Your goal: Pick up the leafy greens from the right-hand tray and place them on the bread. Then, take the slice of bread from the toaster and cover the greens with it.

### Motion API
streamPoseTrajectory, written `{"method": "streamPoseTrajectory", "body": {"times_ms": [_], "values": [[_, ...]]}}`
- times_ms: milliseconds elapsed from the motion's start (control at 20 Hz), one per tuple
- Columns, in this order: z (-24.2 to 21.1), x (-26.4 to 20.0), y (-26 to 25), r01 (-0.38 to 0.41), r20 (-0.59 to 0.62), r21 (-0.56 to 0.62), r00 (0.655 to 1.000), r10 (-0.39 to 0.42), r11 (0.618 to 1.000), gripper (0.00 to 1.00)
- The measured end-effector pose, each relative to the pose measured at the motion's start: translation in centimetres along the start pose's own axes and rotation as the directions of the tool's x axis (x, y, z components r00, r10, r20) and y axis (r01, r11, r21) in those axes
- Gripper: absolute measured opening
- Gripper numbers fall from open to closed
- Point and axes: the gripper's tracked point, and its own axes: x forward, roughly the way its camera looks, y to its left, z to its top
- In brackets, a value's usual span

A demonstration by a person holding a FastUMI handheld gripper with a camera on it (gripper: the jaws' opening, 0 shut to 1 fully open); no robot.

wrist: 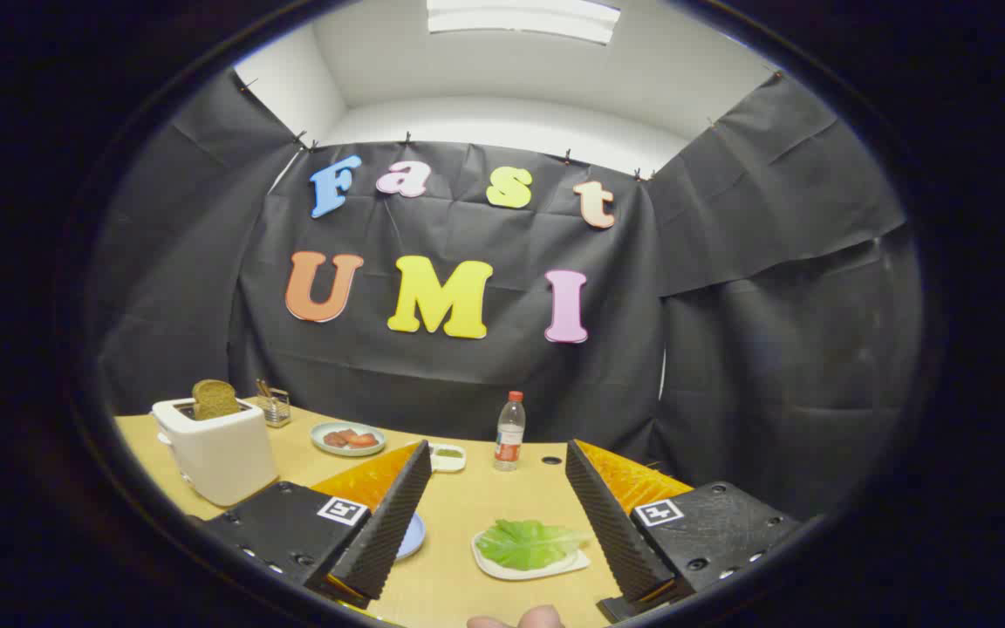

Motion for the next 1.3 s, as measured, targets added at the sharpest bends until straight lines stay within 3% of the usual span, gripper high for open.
{"method": "streamPoseTrajectory", "body": {"times_ms": [1300], "values": [[-1.0, 0.9, 0.1, -0.014, -0.039, 0.014, 0.999, 0.014, 1.000, 0.95]]}}
